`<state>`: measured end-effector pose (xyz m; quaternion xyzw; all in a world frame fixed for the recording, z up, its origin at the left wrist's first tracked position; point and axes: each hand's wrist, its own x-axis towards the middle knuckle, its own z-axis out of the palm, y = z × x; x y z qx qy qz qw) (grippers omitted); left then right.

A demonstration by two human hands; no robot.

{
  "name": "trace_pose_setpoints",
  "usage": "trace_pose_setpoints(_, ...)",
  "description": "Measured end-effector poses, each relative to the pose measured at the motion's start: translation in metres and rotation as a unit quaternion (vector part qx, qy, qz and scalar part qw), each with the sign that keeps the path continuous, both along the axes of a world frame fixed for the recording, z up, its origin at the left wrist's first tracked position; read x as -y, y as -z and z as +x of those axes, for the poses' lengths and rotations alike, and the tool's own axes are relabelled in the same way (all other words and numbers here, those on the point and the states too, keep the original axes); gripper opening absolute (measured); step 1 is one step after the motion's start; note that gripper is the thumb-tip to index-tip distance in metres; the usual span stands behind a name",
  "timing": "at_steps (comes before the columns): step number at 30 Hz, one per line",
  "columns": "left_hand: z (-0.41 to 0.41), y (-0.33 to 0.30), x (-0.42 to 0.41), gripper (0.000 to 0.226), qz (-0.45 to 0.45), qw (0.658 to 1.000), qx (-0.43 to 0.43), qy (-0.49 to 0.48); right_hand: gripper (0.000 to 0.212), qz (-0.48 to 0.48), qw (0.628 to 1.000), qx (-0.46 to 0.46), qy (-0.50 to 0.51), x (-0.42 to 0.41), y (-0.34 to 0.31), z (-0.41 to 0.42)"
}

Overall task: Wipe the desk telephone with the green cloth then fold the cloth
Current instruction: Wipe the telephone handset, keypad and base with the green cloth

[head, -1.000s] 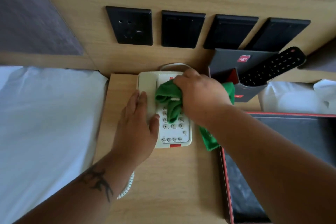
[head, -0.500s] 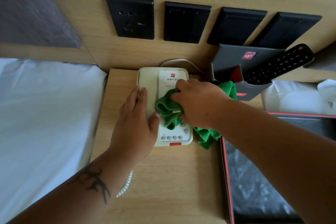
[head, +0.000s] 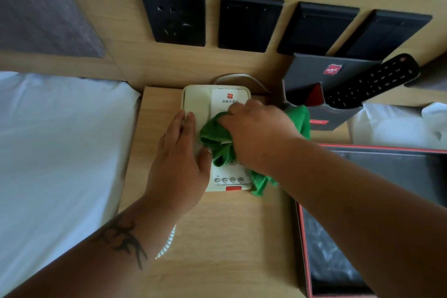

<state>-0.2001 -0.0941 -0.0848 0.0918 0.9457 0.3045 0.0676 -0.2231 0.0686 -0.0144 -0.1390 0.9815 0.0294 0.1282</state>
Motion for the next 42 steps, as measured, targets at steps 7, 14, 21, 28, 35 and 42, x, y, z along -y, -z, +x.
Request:
trace_pose_setpoints(7, 0.0, 0.002, 0.001, 0.073, -0.001, 1.0, -0.011, 0.011, 0.03, 0.016, 0.999, 0.039, 0.031, -0.011, 0.016, 0.018)
trace_pose_setpoints(14, 0.0, 0.002, -0.001, 0.075, -0.007, 1.0, -0.005, 0.007, 0.019, 0.05, 0.989, 0.097, 0.099, -0.013, -0.005, 0.031)
trace_pose_setpoints(21, 0.001, 0.0, -0.003, 0.075, -0.006, 1.0, 0.006, -0.006, 0.041, -0.04, 0.99, -0.033, 0.134, 0.002, -0.004, -0.001)
trace_pose_setpoints(28, 0.002, 0.001, -0.001, 0.075, -0.003, 1.0, 0.001, 0.004, 0.041, -0.037, 0.992, 0.005, 0.119, 0.003, 0.03, 0.025)
trace_pose_setpoints(35, 0.001, 0.0, 0.001, 0.075, 0.001, 1.0, -0.003, 0.013, 0.043, -0.053, 0.993, 0.033, 0.102, -0.002, 0.024, 0.046)
trace_pose_setpoints(42, 0.002, 0.0, 0.0, 0.076, 0.008, 1.0, -0.001, 0.004, 0.028, -0.068, 0.991, 0.036, 0.112, -0.018, 0.006, 0.054)
